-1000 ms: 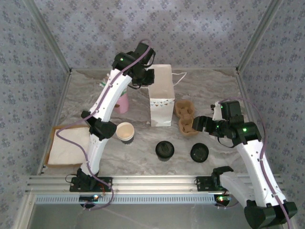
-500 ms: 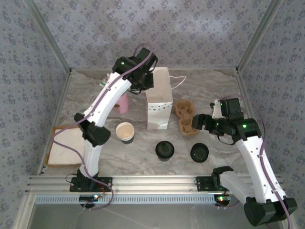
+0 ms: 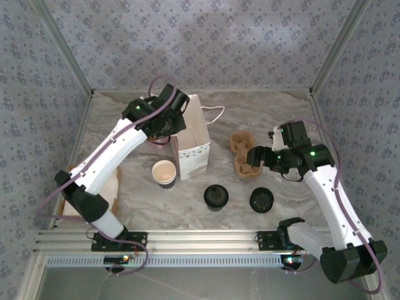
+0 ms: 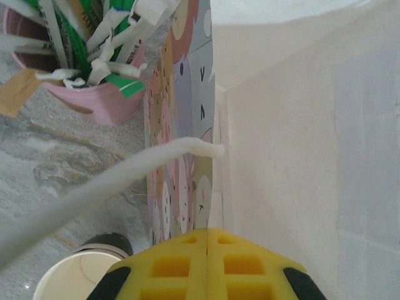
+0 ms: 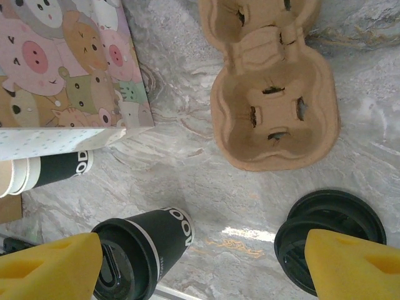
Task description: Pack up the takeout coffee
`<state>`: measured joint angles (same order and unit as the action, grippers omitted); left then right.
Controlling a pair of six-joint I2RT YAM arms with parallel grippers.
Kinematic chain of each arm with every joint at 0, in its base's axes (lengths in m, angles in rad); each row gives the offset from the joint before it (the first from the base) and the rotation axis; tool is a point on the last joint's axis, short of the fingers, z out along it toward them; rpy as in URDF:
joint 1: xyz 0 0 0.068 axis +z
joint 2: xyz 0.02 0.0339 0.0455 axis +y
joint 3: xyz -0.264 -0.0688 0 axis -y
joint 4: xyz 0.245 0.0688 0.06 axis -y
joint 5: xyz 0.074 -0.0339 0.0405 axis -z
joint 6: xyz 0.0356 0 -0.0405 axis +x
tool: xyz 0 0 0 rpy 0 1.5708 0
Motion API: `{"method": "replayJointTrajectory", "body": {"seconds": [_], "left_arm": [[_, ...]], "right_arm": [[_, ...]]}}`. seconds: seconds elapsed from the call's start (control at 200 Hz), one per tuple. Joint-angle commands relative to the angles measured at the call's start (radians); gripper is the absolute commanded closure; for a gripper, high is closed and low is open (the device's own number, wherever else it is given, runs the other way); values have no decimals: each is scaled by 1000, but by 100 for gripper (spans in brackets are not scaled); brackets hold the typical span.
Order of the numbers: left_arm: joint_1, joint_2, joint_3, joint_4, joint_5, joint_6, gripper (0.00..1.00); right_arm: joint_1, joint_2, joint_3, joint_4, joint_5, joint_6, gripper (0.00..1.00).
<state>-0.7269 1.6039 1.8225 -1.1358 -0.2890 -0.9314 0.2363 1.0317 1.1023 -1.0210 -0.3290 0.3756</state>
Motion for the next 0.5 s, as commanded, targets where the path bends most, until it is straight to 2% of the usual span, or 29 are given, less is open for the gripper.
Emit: {"method": "replayJointTrajectory", "body": {"seconds": [0.0, 0.17, 0.28, 0.375, 0.495], "left_arm": [[-6, -35, -47, 72, -5, -64, 96], [-8, -57, -58, 70, -1, -73, 85], [-11, -61, -54, 76, 20, -64, 63], [-18, -72, -36, 76, 36, -40, 49], [-38, -112, -16, 86, 37, 1, 35]], "right_arm": [[29, 18, 44, -5, 26, -18, 13], [68, 56, 71, -7, 57, -21, 13], [86, 78, 81, -5, 82, -25, 13], [106, 88, 133, -12, 108, -33, 11], [128, 88, 157, -24, 141, -38, 0]]}}
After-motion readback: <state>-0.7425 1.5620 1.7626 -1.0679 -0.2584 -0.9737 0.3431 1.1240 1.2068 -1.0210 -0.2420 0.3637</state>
